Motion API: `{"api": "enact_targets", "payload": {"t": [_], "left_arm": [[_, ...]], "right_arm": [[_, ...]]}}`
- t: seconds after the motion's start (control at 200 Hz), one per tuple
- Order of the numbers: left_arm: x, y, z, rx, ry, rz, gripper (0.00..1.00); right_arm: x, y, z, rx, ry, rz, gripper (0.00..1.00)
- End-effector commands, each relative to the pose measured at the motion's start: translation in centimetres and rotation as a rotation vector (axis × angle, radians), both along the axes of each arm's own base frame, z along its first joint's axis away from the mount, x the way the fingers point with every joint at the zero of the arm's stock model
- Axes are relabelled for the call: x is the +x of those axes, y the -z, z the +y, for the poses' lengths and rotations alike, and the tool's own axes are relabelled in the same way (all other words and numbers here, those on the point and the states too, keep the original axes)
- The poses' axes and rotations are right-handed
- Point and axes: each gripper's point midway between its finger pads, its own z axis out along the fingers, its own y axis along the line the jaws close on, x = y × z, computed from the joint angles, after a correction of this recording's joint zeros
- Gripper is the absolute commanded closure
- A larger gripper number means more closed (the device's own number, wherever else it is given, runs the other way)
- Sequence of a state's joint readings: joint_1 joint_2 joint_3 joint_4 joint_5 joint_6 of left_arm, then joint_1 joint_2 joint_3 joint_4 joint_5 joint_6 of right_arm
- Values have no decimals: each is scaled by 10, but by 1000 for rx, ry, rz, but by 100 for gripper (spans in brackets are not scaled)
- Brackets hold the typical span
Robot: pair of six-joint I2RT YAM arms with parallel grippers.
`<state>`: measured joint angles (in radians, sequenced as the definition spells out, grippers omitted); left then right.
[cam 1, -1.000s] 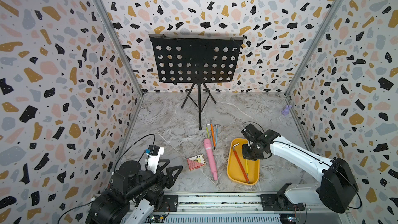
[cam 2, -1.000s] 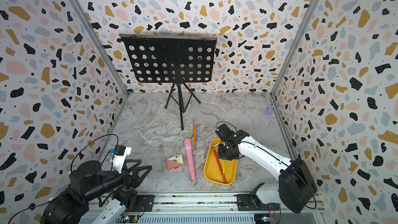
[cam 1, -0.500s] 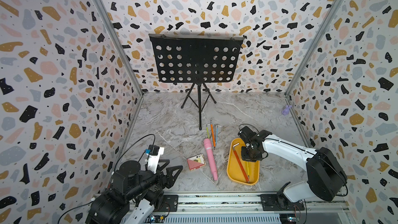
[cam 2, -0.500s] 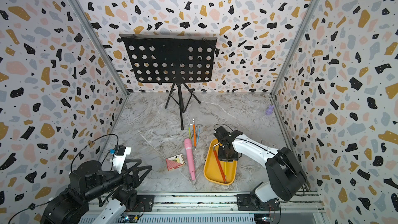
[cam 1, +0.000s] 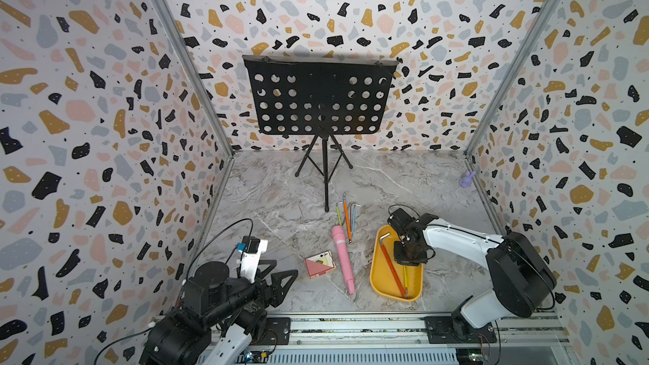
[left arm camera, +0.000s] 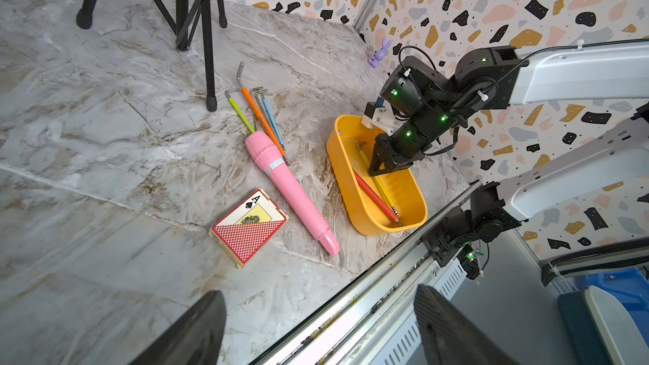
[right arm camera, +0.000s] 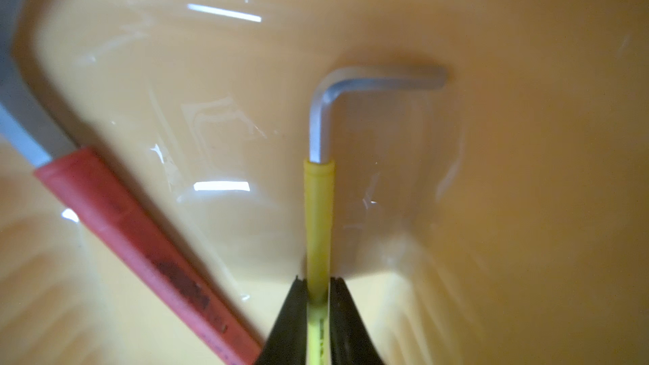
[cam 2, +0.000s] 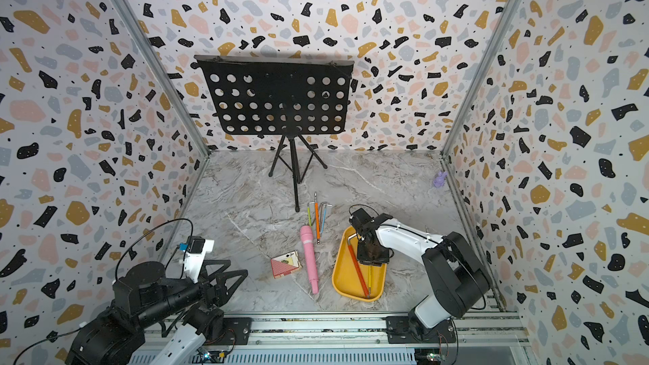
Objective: Put the hex key on the desktop into the storage box
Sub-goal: Place the Allen key in the storage box.
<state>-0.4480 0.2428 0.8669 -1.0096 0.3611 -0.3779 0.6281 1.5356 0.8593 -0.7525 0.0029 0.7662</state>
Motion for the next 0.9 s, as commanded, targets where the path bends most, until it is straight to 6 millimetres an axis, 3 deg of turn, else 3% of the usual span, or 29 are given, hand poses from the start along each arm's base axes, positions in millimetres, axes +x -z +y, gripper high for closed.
{"api": "enact_targets", "payload": {"t": [0.0,0.25,0.591,0.751,0.896], "left_arm": [[0,-11,-1,-16,8,-34,12],[0,-11,-1,-15,7,-35,12],[1,-10,-1,-14,7,-32,12],[1,-10,-1,-13,4,-31,12],[1,-10,-1,-13,4,-31,12]], "right_arm": [[4,-7,-4,-13,-1,-33,69],[10,-32,-3,6,-9,-84,66],[21,-84,11,116,-10,-210,66],[33,-111,31,174,-43,-254,66],[52,-125,67,239,-122,-258,68]]}}
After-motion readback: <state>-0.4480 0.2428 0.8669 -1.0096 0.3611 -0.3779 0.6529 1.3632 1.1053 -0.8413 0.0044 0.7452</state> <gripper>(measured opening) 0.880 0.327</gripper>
